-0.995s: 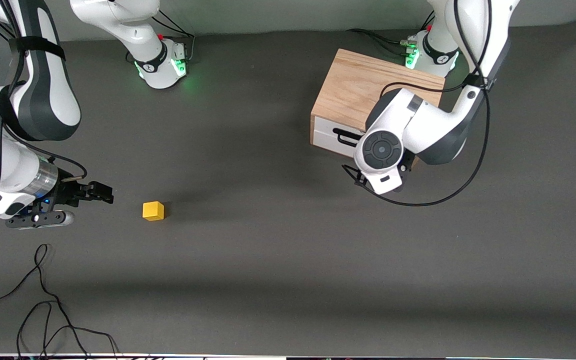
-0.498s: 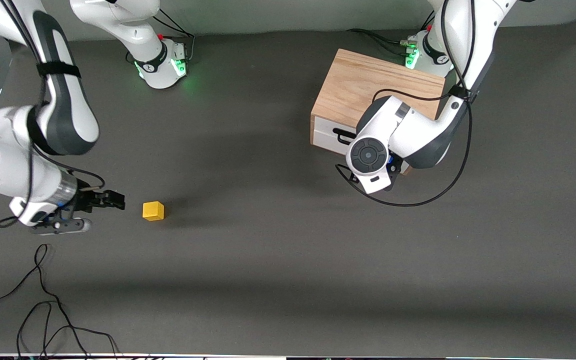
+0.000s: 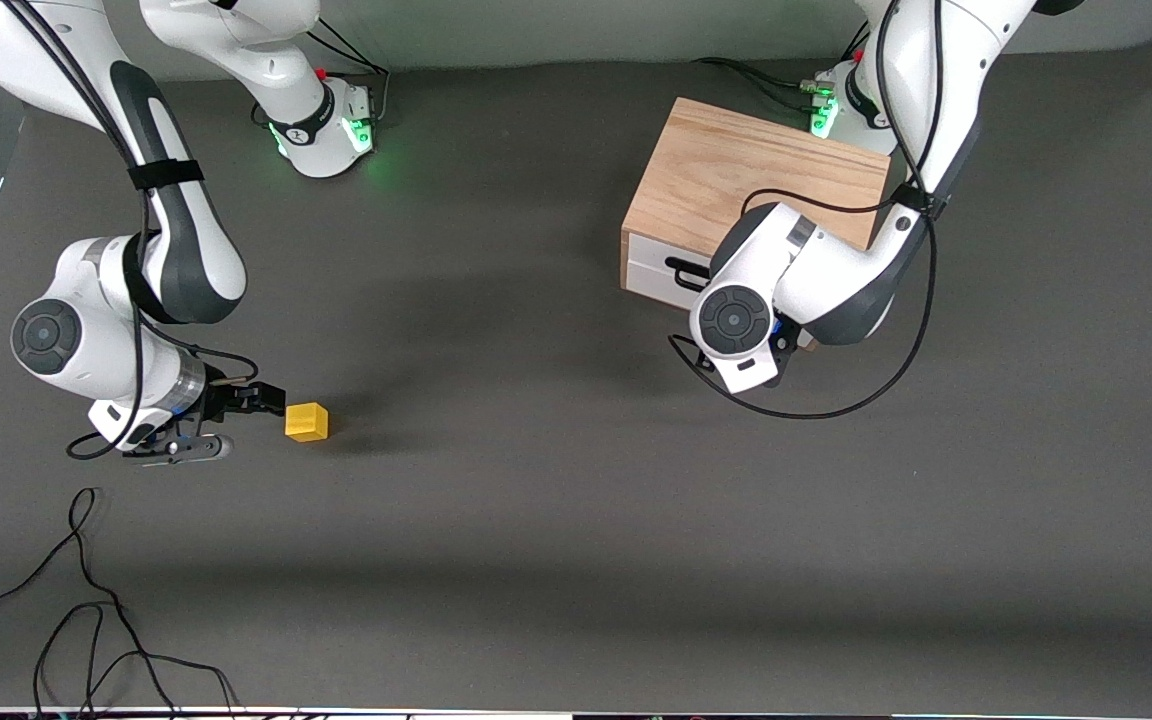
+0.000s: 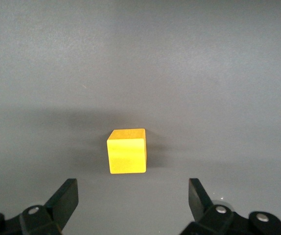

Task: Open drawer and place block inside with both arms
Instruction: 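Pull the drawer open with the left gripper while the right gripper lowers to the cube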

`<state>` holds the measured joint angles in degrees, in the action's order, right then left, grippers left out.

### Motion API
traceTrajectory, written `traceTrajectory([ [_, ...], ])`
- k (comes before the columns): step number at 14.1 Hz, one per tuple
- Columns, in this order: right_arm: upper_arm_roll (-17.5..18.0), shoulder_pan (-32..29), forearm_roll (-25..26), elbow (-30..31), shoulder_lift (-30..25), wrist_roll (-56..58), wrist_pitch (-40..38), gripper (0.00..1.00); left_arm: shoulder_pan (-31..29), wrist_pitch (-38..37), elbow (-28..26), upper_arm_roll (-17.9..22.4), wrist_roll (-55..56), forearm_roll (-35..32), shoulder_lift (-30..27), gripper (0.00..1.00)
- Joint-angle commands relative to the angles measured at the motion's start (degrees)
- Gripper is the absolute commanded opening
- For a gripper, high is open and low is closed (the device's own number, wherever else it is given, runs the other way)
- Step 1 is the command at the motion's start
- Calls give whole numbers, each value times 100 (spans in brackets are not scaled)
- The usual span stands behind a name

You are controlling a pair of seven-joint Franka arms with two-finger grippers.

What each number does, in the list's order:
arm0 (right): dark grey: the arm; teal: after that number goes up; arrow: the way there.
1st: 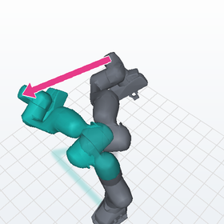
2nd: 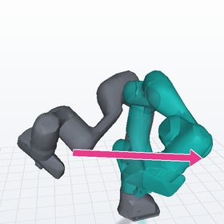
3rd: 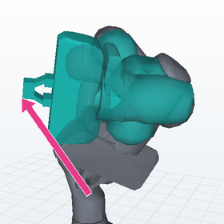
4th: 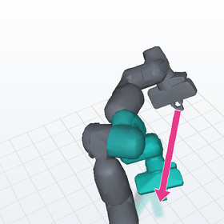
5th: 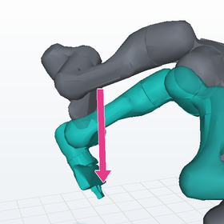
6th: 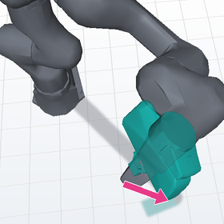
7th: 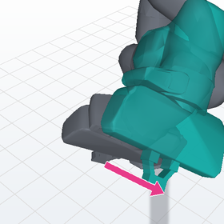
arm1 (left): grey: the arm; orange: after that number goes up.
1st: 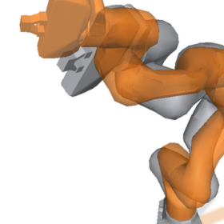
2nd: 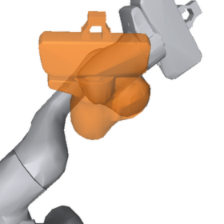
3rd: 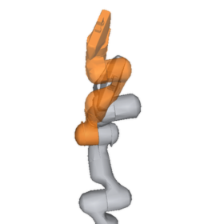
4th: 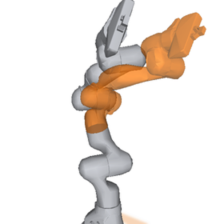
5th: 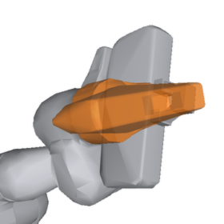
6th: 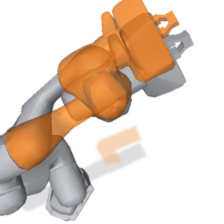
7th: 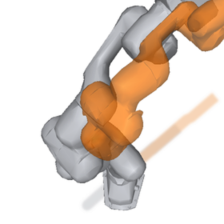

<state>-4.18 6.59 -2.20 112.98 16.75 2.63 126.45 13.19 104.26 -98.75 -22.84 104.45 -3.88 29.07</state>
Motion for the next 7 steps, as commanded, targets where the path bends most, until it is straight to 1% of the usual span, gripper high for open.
traceTrajectory([
  [1, -48, 141, -140, 267, -128, 45, 152, 100, 26, 252, 93, 8, 119, -122, -25, 100],
  [4, -48, 150, -140, 347, -163, 54, 258, 100, 34, 393, 224, 8, 119, -227, 63, 100],
  [7, -48, 159, -140, 364, -154, 54, 301, 100, 43, 428, 715, 8, 119, -359, 370, 100],
])
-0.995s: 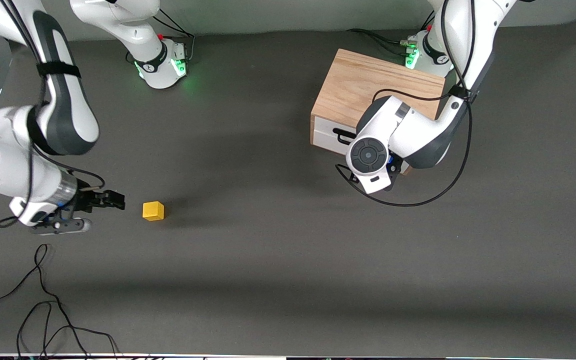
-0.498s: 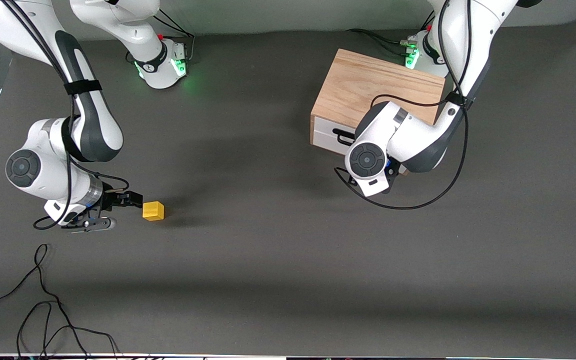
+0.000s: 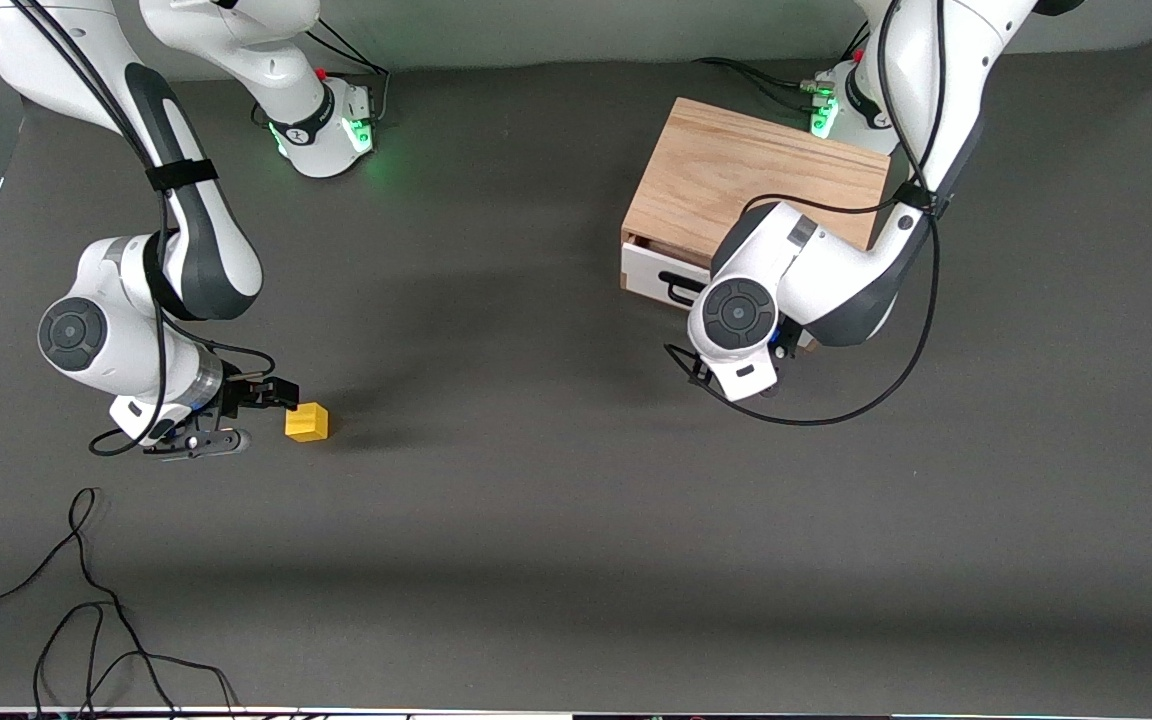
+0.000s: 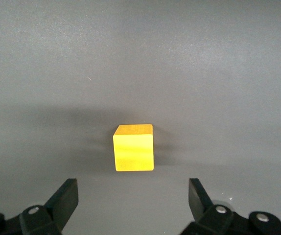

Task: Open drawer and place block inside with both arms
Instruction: 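Pull the drawer open with the left gripper while the right gripper lowers to the cube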

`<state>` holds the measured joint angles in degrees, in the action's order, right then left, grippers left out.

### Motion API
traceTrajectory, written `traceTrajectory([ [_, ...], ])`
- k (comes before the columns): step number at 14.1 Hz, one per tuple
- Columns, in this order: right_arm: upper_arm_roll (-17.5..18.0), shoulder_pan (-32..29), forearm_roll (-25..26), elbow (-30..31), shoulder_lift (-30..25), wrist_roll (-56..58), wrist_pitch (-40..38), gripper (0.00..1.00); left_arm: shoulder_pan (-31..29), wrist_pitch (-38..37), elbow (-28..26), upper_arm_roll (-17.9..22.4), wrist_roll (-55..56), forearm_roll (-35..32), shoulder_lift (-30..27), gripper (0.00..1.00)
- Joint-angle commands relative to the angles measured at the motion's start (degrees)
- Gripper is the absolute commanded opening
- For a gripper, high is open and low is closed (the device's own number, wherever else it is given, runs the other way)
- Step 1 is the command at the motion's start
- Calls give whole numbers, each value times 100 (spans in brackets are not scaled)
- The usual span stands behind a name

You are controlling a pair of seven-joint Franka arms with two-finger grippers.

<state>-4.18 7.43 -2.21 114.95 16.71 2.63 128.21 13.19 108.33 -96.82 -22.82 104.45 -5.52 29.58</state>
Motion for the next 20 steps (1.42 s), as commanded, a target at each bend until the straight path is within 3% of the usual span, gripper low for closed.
traceTrajectory([
  [1, -48, 75, -140, 255, -150, 54, 230, 100, 43, 21, 724, 5, 111, -204, 450, 100],
  [5, -48, 153, -131, 1125, 138, 63, 1687, 100, 61, 56, 1244, 5, 110, -389, 855, 100],
  [10, -48, 268, -140, 1021, 693, 71, 2076, 100, 140, 539, 1297, 5, 102, -468, 918, 100],
  [20, -57, 233, -140, 731, 1010, 63, 2094, 100, 219, 1102, 1595, 146, 102, -591, 1075, 100],
])
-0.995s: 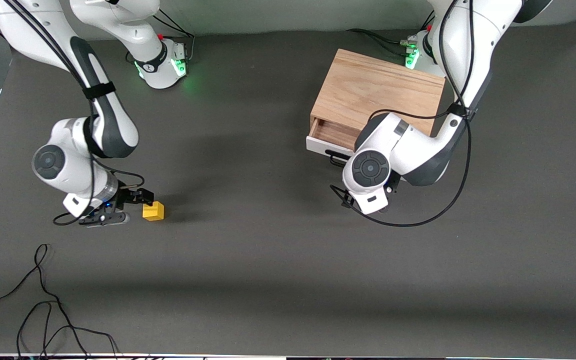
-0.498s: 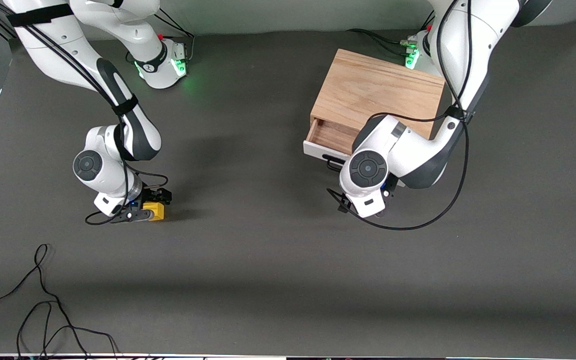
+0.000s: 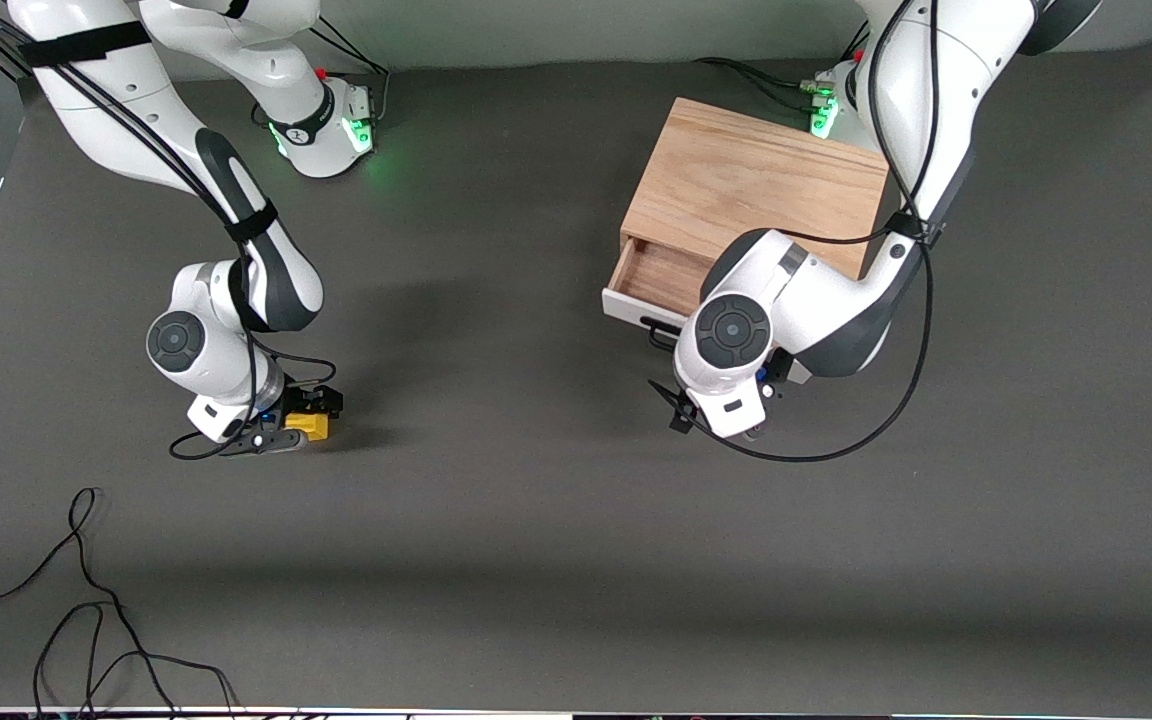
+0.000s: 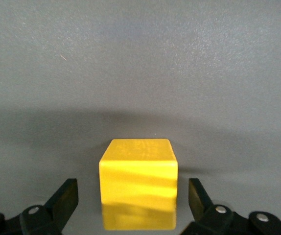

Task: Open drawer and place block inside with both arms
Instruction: 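Pull the drawer open with the left gripper while the right gripper lowers to the cube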

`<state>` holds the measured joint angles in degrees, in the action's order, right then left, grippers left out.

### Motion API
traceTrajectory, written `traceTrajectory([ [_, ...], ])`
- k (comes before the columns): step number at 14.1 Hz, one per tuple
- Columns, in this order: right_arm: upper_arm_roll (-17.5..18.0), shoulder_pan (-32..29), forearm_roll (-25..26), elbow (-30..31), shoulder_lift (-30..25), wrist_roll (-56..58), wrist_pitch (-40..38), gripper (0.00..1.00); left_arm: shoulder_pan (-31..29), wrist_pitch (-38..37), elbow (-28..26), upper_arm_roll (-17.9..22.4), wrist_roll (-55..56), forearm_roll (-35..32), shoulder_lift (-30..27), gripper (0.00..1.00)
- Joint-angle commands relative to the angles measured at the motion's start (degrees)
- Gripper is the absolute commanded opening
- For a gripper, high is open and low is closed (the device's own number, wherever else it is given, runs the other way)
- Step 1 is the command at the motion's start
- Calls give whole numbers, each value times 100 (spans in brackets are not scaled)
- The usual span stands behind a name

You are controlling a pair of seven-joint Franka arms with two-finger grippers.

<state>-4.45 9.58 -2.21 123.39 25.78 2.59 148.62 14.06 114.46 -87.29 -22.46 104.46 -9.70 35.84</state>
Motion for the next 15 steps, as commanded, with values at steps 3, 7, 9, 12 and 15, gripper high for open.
traceTrajectory([
  [3, -29, 9, -139, -131, 129, 49, 53, 100, 132, 594, 792, 128, 93, -182, 573, 100],
  [7, -38, -9, -139, -201, 173, 84, 53, 98, 140, 701, 871, 128, 92, -296, 573, 100],
  [9, -38, -9, -139, -201, 173, 93, 53, 98, 193, 700, 950, 128, 92, -340, 564, 100],
  [12, -38, -9, -139, -201, 191, 137, 53, 75, 228, 631, 1003, 128, 75, -393, 547, 100],
  [15, -38, -9, -131, -201, 191, 137, 53, 38, 167, 272, 1370, 128, 14, -629, 389, 100],
])
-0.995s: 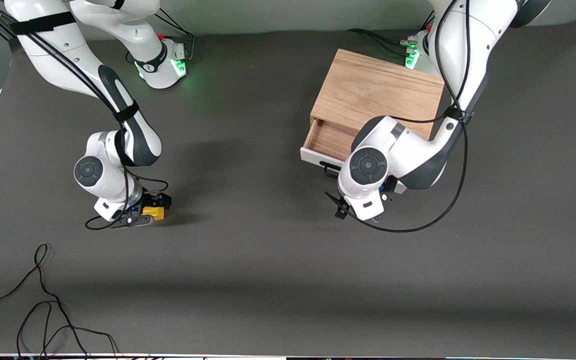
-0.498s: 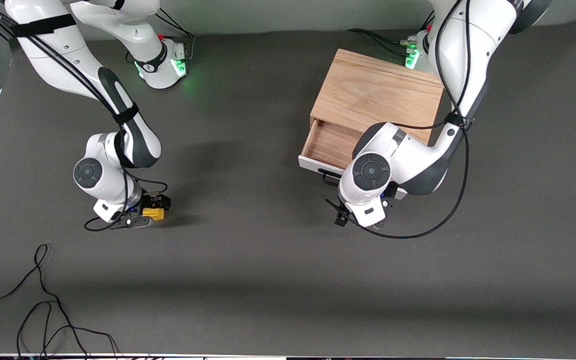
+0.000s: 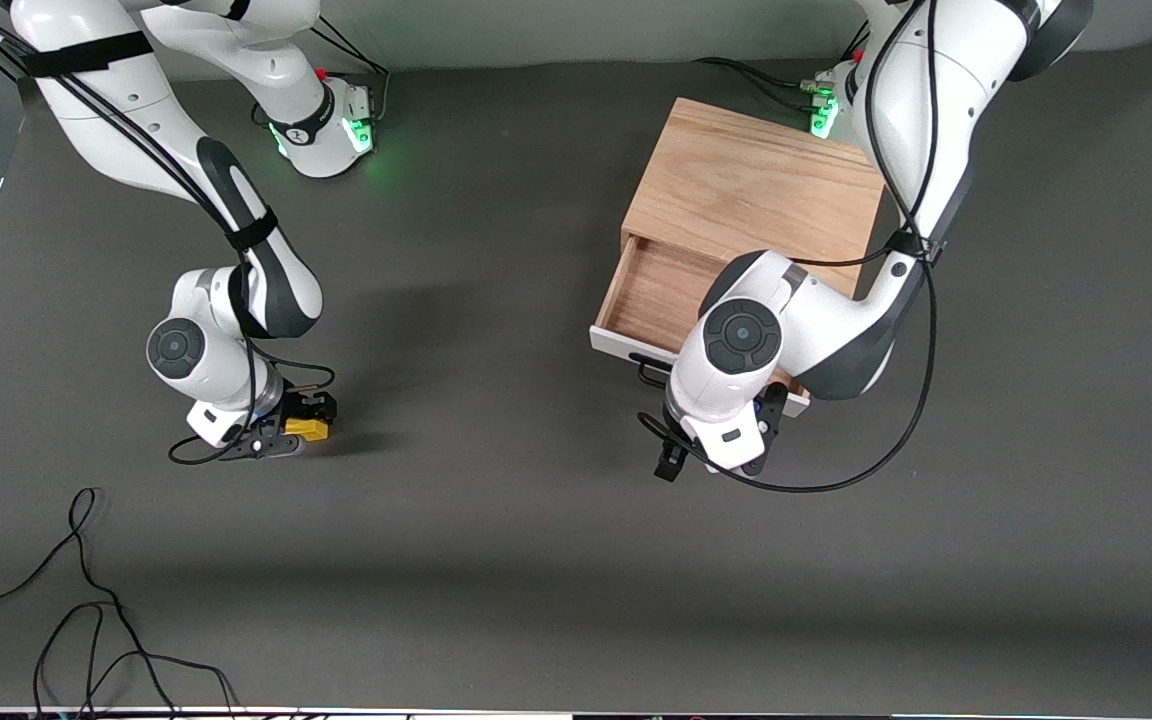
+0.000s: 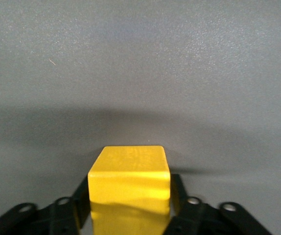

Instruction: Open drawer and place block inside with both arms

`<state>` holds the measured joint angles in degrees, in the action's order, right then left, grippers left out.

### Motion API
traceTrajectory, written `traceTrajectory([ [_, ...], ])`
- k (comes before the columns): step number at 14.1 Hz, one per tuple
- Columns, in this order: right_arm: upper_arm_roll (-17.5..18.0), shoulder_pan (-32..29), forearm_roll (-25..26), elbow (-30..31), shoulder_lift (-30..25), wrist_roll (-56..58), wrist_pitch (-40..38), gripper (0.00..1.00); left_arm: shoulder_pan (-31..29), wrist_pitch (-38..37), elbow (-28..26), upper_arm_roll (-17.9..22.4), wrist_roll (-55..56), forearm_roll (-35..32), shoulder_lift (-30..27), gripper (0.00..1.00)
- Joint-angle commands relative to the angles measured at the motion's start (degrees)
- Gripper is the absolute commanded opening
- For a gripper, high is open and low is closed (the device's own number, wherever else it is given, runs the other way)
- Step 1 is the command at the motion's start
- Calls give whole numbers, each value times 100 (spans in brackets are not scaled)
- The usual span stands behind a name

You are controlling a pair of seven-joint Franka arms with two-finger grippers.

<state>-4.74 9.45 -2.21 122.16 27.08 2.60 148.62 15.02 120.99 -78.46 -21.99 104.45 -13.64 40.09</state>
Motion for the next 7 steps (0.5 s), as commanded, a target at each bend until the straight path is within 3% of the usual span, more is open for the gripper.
traceTrajectory([
  [1, -9, 4, -122, -78, 61, 135, 44, 29, 54, -732, 829, 81, -178, -357, -88, 100],
  [3, -9, 13, -131, -78, 34, 135, 18, 20, -34, -1627, 1463, 72, -1027, -341, -158, 100],
  [7, 25, 92, -131, -95, -290, 4, -279, 1, -639, -2719, 1501, 19, -2619, -70, -851, 100],
])
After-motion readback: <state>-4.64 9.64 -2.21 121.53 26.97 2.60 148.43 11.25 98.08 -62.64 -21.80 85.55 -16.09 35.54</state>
